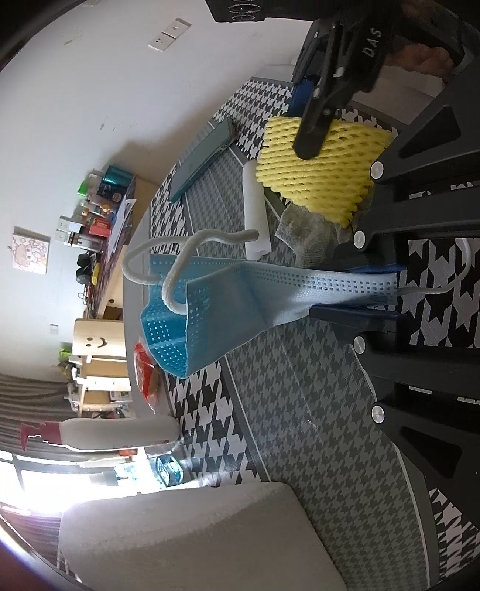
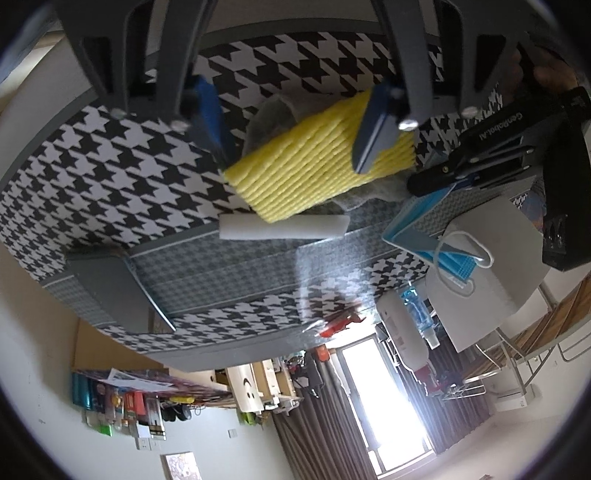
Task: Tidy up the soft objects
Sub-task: 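Grasp the blue mask with the left tool while the right tool grasps the yellow sponge, then lift the yellow sponge with the right tool and adjust its grip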
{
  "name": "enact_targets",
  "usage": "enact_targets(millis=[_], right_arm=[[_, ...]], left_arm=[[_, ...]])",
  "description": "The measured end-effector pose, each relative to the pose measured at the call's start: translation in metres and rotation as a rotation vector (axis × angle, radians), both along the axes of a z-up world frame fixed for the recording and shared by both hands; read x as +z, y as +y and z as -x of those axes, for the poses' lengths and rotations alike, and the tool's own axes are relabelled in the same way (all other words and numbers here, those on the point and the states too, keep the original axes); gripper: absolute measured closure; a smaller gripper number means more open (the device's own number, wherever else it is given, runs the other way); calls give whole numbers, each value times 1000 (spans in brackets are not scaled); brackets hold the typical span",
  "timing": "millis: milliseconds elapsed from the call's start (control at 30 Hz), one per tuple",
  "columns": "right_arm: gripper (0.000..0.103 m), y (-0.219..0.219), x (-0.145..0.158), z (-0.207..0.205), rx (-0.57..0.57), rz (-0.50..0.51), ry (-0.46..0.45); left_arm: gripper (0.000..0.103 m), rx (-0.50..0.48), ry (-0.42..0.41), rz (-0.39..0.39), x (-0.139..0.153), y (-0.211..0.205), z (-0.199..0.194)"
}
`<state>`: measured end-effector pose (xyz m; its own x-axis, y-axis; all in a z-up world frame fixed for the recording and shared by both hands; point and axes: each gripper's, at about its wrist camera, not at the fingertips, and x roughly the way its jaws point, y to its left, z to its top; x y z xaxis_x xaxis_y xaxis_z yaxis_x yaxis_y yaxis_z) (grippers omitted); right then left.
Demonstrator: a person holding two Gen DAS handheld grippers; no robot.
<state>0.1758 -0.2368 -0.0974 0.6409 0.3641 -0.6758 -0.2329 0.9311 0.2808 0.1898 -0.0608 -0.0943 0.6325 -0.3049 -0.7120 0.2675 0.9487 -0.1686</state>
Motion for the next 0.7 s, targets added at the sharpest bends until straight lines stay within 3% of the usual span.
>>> enact_targets(millis=[200, 333, 700], right_arm=[[80, -5, 7, 3, -33, -1, -31], [84, -9, 10, 6, -56, 13, -48], [85, -9, 29, 17, -74, 57, -135]], left_arm=[[88, -5, -17, 3, 4, -2, 0], [88, 6, -35, -4, 8, 0, 2], [88, -9, -44, -16, 14, -2, 10]])
